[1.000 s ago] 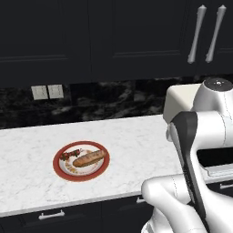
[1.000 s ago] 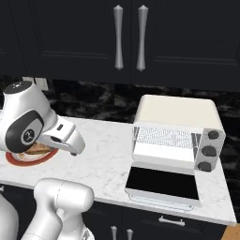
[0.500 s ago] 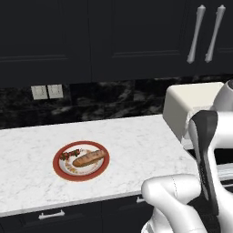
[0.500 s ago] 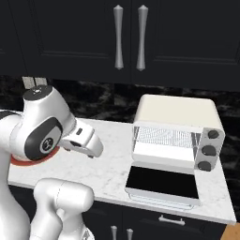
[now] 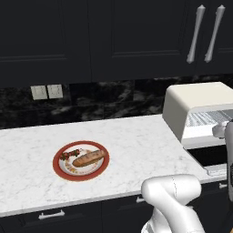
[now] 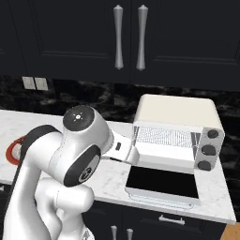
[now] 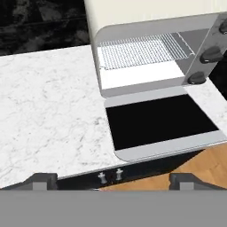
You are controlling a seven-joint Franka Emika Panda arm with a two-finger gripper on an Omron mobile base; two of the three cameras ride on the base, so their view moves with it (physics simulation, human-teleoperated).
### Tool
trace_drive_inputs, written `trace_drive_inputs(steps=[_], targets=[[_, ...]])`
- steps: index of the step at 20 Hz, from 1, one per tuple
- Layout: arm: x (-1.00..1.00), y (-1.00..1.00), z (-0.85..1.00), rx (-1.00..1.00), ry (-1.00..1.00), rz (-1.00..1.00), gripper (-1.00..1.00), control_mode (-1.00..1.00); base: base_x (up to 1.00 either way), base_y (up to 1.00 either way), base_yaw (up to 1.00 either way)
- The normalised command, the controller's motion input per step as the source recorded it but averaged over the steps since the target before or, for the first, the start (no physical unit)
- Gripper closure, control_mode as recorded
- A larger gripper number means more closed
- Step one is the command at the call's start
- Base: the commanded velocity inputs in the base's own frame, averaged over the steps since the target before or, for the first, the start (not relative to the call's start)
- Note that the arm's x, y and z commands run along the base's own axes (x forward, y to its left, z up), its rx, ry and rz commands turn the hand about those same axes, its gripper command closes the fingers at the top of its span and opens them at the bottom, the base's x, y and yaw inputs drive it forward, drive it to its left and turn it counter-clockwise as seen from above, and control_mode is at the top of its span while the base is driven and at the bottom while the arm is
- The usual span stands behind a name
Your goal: Pick up the kebab skewer and baguette bread, and place them inside the toaster oven. Close the toaster oven door and start by setting the timer.
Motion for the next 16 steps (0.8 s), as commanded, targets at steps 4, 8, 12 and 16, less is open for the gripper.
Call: trace_drive_inputs(steps=[4, 8, 12, 16], targets=[[0.06, -0.29, -0.03, 0.0, -0.35, 0.04, -1.0, -1.0, 0.0, 0.0, 0.0], [0.08, -0.5, -0.05, 0.0, -0.28, 0.0, -1.0, -1.0, 0.0, 0.0, 0.0], [0.26, -0.68, -0.01, 0.0, -0.2, 0.0, -1.0, -1.0, 0.0, 0.0, 0.0], [0.32, -0.51, -0.03, 0.0, -0.18, 0.0, -1.0, -1.0, 0.0, 0.0, 0.0]])
